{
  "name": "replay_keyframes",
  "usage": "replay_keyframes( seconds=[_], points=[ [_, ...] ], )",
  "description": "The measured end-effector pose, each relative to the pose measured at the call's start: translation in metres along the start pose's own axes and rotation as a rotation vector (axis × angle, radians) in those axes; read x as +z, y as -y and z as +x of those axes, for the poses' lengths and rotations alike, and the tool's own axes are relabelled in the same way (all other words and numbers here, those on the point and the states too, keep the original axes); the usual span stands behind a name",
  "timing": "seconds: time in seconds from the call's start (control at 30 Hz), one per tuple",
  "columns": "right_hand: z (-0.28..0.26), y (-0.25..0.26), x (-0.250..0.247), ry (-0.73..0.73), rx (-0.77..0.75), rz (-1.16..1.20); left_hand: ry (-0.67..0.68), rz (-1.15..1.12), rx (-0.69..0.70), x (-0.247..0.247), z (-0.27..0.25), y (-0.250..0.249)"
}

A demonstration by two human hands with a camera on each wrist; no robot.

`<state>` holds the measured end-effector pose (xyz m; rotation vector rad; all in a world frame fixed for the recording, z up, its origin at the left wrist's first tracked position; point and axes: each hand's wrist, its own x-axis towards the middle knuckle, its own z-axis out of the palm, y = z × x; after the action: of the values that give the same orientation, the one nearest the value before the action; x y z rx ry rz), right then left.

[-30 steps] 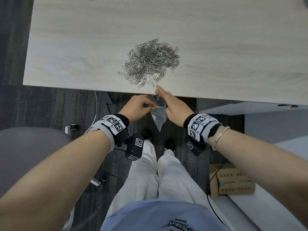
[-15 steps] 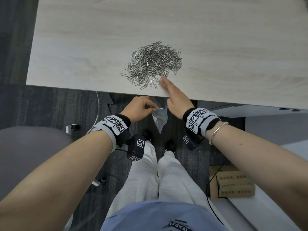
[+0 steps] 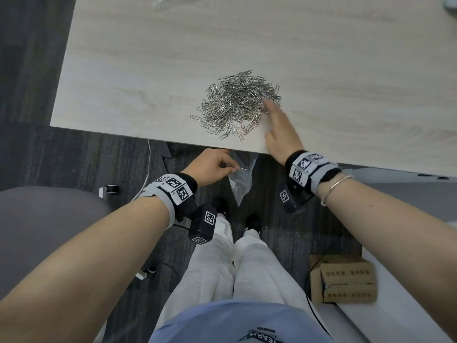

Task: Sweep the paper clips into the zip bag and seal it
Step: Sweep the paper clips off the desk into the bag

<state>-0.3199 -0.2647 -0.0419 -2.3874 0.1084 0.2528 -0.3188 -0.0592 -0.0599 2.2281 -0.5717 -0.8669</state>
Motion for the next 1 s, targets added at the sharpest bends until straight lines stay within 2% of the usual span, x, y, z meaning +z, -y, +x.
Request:
replay_keyframes(
  seconds=[0.1, 0.27, 0.43, 0.63, 0.77, 0.87, 1.0],
  points=[
    [0.027, -0.015, -0.015, -0.049, 0.133, 0.077, 0.028, 0.002, 0.002, -0.003, 0.0, 0.001],
    [0.047, -0.025, -0.021, 0.092, 0.144, 0.147, 0.047, 0.029, 0.005, -0.005, 0.0, 0.0],
    [0.025, -0.021, -0.007, 0.113, 0.1, 0.072, 0.036, 0.043, 0.0, -0.004, 0.001, 0.001],
    [-0.01, -0.01, 0.017, 0.155, 0.058, 0.096, 0.013, 0.054, 0.006, -0.003, 0.0, -0.005],
    [-0.019, -0.005, 0.011, 0.072, 0.029, 0.161, -0.006, 0.061, 0.007, -0.001, 0.001, -0.008],
    [-0.02, -0.015, 0.004, 0.005, 0.079, 0.144, 0.004, 0.069, 0.014, 0.001, 0.001, -0.009],
    [-0.025, -0.023, 0.003, 0.092, 0.127, 0.061, 0.035, 0.079, 0.036, 0.003, 0.003, -0.013]
  ],
)
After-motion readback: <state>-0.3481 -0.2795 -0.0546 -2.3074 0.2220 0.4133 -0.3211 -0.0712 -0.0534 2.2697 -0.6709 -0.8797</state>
